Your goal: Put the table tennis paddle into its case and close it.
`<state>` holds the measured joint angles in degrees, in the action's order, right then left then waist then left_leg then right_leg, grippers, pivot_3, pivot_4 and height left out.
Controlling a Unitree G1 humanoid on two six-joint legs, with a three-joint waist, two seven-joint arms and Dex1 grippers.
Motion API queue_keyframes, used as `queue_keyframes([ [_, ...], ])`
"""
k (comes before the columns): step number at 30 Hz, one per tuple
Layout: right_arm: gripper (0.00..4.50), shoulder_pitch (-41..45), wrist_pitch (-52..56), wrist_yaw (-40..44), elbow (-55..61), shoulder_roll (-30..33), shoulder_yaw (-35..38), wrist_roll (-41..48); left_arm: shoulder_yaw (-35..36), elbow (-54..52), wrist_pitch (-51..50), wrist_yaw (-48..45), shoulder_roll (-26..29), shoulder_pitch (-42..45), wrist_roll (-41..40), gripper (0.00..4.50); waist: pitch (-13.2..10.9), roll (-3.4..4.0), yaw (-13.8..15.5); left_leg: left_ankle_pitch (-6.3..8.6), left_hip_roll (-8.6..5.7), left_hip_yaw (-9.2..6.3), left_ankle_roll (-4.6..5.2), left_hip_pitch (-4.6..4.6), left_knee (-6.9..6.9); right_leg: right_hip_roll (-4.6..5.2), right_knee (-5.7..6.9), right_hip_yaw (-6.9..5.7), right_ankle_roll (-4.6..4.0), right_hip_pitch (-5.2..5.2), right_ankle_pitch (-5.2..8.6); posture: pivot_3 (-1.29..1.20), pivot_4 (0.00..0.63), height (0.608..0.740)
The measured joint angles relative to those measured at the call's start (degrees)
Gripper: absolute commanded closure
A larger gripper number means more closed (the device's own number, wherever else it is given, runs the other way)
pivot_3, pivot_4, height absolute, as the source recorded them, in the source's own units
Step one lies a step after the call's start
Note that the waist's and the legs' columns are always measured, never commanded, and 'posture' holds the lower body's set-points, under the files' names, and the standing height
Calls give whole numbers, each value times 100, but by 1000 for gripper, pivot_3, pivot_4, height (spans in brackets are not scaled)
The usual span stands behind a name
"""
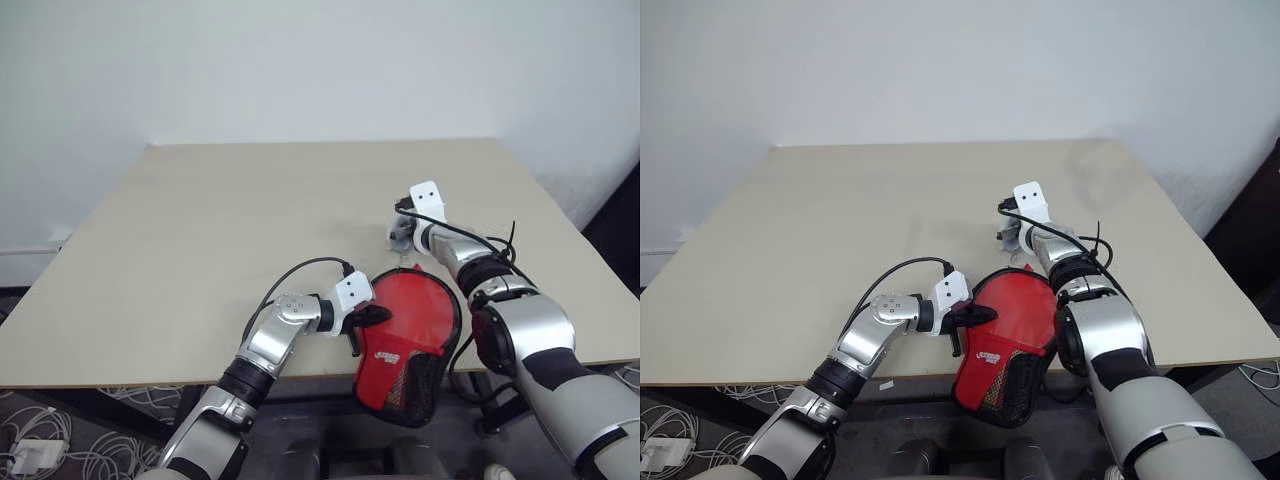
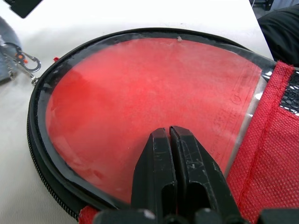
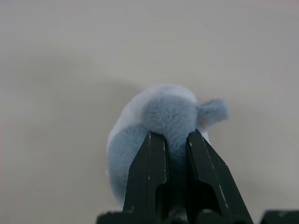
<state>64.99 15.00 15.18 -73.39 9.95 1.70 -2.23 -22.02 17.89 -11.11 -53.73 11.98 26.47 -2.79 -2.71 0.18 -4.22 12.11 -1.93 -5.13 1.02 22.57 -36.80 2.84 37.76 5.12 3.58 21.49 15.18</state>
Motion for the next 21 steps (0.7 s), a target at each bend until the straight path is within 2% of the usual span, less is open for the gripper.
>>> queue_keyframes([
  [21,4485,-35,322,121,379,-45,30,60,-83,1186,440,-273,-386,759,200,4500,1,2,3,-1,-3,-3,2,0,-1,1,0,-3,1,-4,0,0,0,734],
])
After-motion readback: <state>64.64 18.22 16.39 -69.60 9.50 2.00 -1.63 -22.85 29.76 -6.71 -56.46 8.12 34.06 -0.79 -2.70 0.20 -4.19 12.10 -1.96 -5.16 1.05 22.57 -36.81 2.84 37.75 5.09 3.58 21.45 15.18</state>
